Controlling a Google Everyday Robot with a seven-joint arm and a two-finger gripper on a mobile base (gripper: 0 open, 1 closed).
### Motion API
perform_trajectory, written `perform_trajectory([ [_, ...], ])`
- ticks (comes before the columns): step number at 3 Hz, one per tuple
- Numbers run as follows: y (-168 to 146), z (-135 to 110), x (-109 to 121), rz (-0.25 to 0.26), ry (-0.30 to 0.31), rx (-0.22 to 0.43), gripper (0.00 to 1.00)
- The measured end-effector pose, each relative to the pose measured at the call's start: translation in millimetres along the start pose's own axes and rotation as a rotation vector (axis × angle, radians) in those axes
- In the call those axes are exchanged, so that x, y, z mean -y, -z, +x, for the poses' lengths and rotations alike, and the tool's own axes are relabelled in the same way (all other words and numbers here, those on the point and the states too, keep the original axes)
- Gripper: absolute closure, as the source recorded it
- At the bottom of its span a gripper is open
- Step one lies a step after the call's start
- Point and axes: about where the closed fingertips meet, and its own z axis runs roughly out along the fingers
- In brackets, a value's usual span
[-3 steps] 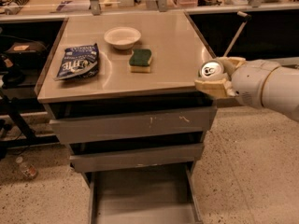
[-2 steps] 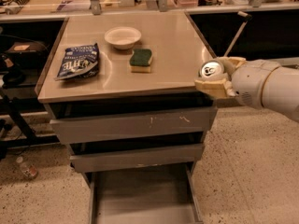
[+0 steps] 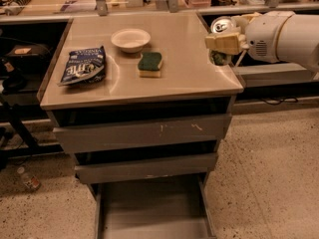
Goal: Pick green can from bottom drawer and place on counter
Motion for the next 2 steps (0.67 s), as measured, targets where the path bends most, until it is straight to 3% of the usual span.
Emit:
perform_trajectory([
  [1,0,0,0,0.000,0.000,0.000,1.00],
  [2,-18,1,12,-0.024,-0.062,0.008,1.00],
])
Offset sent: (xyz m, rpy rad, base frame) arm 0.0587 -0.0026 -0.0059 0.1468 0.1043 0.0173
